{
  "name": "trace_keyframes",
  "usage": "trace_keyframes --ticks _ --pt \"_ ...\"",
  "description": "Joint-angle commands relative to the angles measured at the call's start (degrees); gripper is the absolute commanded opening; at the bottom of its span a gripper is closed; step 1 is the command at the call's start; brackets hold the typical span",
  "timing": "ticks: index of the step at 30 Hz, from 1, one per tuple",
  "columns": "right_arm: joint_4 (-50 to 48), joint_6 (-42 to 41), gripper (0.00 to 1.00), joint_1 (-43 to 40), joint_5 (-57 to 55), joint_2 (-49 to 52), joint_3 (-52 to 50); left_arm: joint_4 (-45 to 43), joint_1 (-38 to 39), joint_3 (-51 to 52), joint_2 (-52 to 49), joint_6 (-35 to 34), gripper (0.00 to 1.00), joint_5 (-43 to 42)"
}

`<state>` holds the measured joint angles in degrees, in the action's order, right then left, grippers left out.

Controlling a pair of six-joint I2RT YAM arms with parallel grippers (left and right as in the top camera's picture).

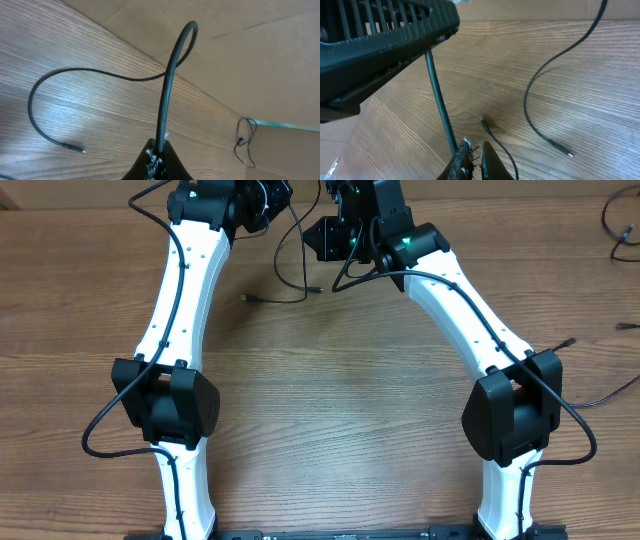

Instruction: Untangle cables

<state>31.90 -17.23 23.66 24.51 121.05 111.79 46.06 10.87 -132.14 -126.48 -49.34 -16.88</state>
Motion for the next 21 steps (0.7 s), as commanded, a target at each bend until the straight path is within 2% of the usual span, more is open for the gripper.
trace_keyframes --ticks 1,7,8,9,10,11,12,14,19,20,21 --pt "0.5 0.8 0.07 -0.1 -0.9 -2.4 1.5 0.2 -0.6 0.8 1.1 2.7 0.05 3.8" --pt "1.6 0.8 0.07 -0.1 -0.9 -2.4 1.3 1.3 -1.3 0.8 1.1 3.7 0.04 4.6" --pt "1.6 0.8 0.15 -0.1 -0.9 -2.4 1.3 1.3 -1.3 0.8 1.1 3.7 0.04 4.6" --pt "1.6 0.8 0.32 -0.1 -0.9 -2.4 1.3 1.3 -1.3 0.8 1.1 3.7 0.04 4.6" --pt "1.6 0.8 0.54 -0.1 -0.9 -2.4 1.3 1.3 -1.3 0.8 1.1 3.7 0.04 4.5" --pt "1.6 0.8 0.69 -0.1 -0.9 -2.4 1.3 1.3 -1.2 0.8 1.1 3.7 0.04 3.8" --pt "1.6 0.8 0.76 -0.1 -0.9 -2.4 1.3 1.3 -1.2 0.8 1.1 3.7 0.04 3.0" --pt "1.3 0.8 0.81 0.0 -0.9 -2.3 1.3 1.3 -1.2 0.8 1.1 3.7 0.05 1.2" --pt "-1.9 1.2 0.8 1.5 -0.9 -2.0 -0.3 1.2 -1.1 0.8 1.1 3.5 0.04 -9.0" --pt "-2.1 1.2 0.79 1.8 -1.2 -1.7 -0.4 1.3 -1.1 0.8 1.1 3.5 0.05 -11.3" --pt "-2.1 1.2 0.73 2.1 -1.7 -1.5 -0.4 1.3 -1.1 0.8 1.1 3.5 0.05 -13.0"
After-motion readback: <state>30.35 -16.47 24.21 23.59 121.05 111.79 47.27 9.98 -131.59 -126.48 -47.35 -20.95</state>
